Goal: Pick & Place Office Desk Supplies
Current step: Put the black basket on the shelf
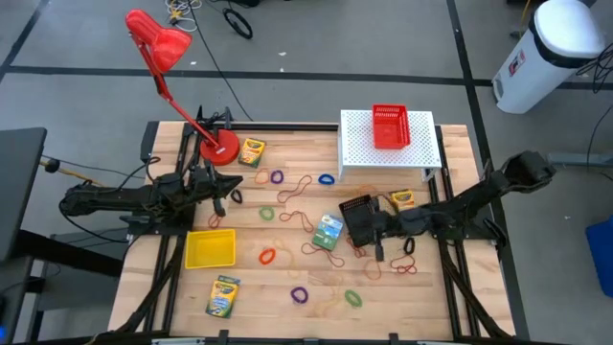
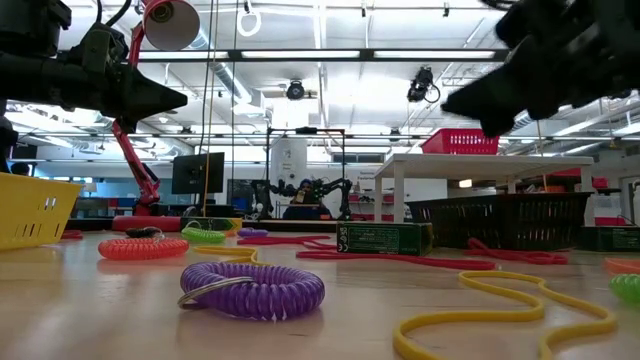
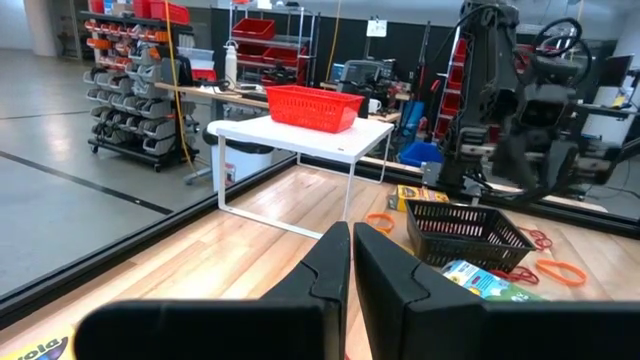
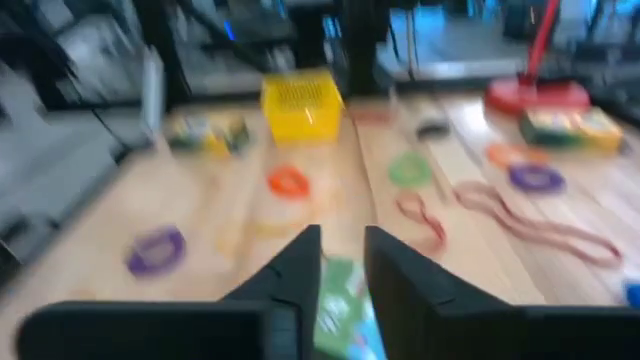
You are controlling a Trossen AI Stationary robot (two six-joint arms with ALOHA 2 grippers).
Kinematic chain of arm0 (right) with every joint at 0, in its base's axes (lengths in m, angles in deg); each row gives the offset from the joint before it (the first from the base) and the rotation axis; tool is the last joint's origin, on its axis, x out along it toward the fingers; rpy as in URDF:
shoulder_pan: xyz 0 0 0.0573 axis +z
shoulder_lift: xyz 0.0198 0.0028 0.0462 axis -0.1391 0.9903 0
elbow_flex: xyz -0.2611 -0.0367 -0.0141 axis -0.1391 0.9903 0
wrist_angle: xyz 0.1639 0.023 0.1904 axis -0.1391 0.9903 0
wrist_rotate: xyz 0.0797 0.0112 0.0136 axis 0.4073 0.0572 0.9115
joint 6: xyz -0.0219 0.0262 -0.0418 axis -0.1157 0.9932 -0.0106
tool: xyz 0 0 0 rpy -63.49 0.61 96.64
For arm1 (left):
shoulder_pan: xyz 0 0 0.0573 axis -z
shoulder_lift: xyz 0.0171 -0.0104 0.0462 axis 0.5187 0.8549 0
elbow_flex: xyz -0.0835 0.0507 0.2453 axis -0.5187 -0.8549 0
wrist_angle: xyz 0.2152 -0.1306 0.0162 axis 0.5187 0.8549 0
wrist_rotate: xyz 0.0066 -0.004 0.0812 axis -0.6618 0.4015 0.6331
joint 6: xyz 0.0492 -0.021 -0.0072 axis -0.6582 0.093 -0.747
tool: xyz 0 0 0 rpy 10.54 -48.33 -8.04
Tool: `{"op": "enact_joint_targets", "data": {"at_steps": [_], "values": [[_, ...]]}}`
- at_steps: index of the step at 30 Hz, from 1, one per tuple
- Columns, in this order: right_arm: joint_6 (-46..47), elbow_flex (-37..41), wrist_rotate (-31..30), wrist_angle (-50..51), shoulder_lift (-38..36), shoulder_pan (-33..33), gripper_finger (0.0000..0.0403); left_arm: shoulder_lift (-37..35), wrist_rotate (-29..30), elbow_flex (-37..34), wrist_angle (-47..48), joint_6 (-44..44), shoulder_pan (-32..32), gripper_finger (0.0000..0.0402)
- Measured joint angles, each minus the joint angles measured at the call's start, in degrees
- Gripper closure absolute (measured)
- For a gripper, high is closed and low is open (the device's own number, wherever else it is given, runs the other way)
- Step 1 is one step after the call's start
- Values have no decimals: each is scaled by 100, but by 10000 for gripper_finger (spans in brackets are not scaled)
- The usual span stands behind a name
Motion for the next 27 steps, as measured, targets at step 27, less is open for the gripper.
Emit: {"op": "enact_joint_targets", "data": {"at_steps": [27], "values": [[1166,-4558,676,9498,2041,451,230,0,5,0,2,2,0,376]]}}
